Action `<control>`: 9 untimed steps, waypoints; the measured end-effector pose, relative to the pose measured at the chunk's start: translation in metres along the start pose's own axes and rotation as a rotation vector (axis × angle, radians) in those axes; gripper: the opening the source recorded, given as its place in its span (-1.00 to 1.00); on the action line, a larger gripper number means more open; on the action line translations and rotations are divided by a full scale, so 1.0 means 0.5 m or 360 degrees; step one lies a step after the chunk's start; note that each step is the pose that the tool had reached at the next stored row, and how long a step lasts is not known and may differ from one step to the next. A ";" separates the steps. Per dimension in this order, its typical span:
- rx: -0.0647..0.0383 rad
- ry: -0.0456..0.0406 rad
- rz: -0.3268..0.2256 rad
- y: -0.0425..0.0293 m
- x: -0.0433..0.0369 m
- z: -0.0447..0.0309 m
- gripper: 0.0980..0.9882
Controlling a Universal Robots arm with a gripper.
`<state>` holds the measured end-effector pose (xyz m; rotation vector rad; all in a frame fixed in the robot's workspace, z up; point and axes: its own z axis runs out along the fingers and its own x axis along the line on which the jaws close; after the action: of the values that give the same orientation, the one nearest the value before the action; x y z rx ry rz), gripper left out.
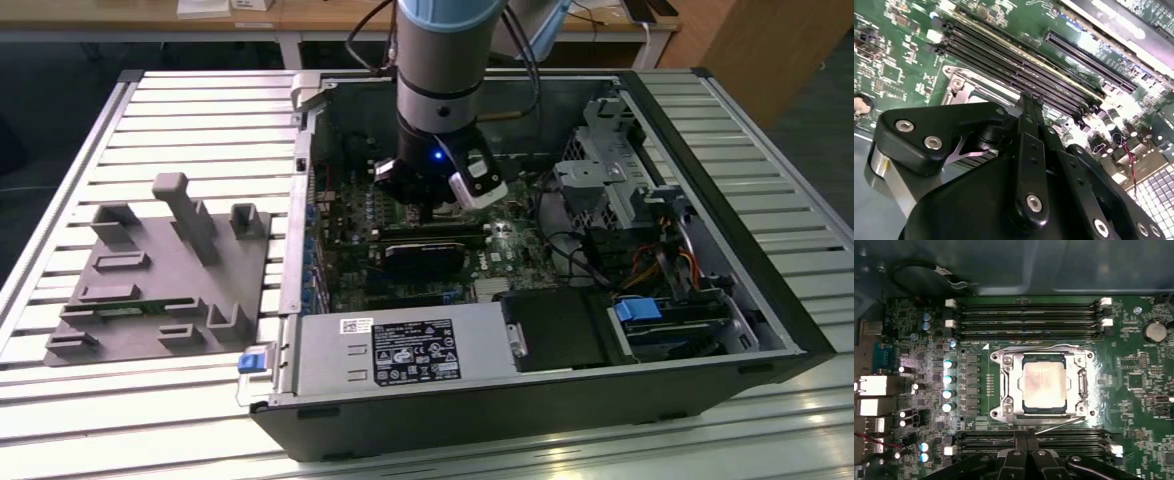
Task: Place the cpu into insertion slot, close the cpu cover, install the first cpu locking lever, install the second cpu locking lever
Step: 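Install the second cpu locking lever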
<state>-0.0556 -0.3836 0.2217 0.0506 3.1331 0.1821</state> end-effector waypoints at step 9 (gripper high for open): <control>-0.0005 0.0000 0.0000 -0.003 0.006 0.023 -0.98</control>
<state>-0.0585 -0.3836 0.2100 0.0503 3.1331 0.1869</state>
